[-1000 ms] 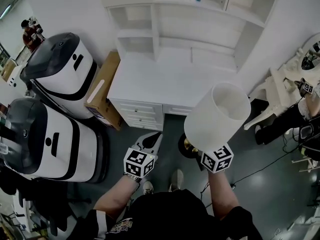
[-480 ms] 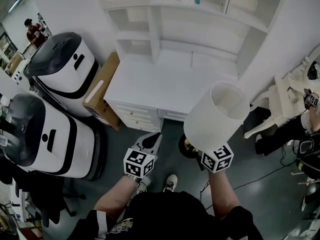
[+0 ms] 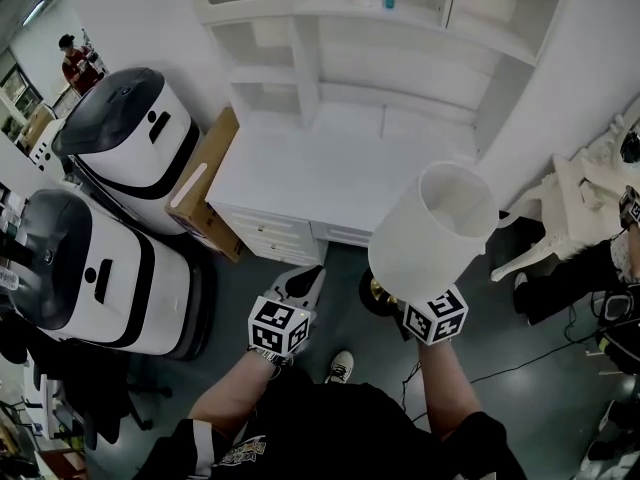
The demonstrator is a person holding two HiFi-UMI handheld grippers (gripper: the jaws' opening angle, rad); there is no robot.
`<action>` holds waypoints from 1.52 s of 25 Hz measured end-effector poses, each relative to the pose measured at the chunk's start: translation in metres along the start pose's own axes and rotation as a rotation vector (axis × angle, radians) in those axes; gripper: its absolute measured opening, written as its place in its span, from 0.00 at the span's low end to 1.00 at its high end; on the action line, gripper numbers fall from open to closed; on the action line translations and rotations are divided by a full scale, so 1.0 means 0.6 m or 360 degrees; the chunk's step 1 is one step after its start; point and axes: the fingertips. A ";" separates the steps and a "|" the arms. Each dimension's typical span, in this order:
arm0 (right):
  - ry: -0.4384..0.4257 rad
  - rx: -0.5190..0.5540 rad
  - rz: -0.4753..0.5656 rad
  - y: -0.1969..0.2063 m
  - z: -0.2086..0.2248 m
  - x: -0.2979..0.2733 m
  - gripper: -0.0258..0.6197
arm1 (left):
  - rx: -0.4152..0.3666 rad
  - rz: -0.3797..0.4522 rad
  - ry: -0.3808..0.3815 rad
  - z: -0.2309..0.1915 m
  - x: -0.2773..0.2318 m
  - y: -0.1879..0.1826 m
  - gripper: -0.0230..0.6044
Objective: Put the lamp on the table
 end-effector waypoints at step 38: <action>0.0240 -0.0044 0.0044 -0.057 0.048 -0.247 0.15 | -0.0067 -0.0013 0.0263 -0.240 -0.123 -0.079 0.05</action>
Point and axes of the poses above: the fingertips, and each gripper's own axes: x backward along the fingers, z to its right, y out of its underside, and after that the axes turned 6 degrees about -y, right-handed
